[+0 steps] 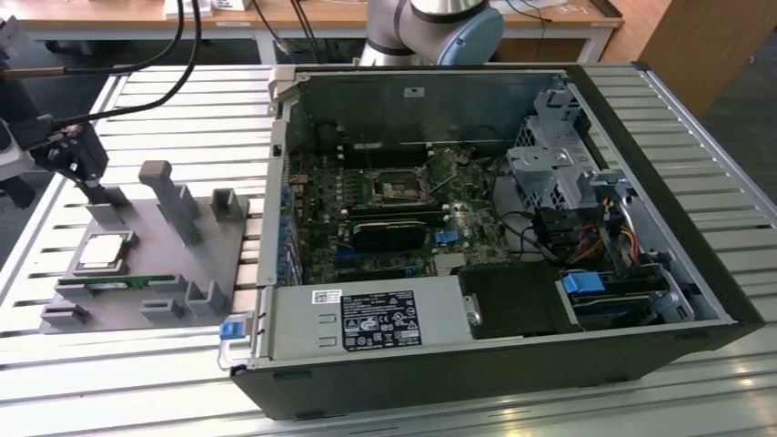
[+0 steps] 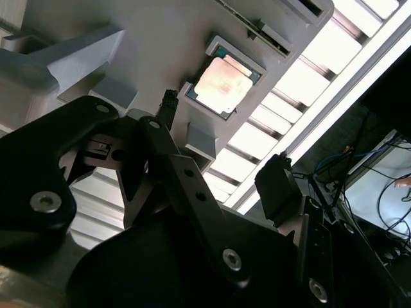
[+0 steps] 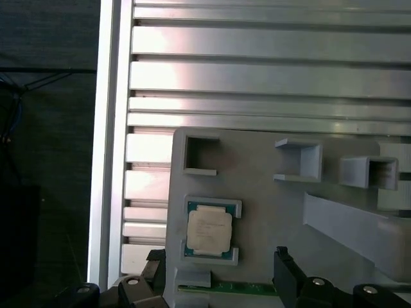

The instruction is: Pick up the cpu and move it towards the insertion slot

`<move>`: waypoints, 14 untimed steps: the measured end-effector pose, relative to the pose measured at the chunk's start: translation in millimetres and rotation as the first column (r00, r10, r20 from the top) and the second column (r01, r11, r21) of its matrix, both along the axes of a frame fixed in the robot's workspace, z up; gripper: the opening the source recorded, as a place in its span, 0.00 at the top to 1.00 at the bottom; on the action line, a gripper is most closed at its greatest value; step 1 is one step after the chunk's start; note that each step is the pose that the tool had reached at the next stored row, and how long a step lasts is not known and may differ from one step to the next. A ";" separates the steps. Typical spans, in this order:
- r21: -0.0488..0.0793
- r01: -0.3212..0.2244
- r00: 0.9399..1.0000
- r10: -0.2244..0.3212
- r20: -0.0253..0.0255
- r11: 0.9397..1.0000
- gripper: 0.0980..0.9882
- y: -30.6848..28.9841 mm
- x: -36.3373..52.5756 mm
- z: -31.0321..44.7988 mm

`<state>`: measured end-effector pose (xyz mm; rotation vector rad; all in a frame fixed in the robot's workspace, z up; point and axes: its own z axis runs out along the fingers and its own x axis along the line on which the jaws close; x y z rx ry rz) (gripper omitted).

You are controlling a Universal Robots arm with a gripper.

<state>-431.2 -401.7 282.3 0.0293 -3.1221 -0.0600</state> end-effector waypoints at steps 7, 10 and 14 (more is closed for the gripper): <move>0.000 -0.011 1.000 0.011 0.000 1.000 0.26 -4.5 0.0 -12.6; 0.000 -0.013 1.000 0.013 0.000 1.000 0.26 -5.3 -0.2 -18.2; 0.000 -0.013 1.000 0.013 0.001 1.000 0.27 -5.5 -0.4 -25.3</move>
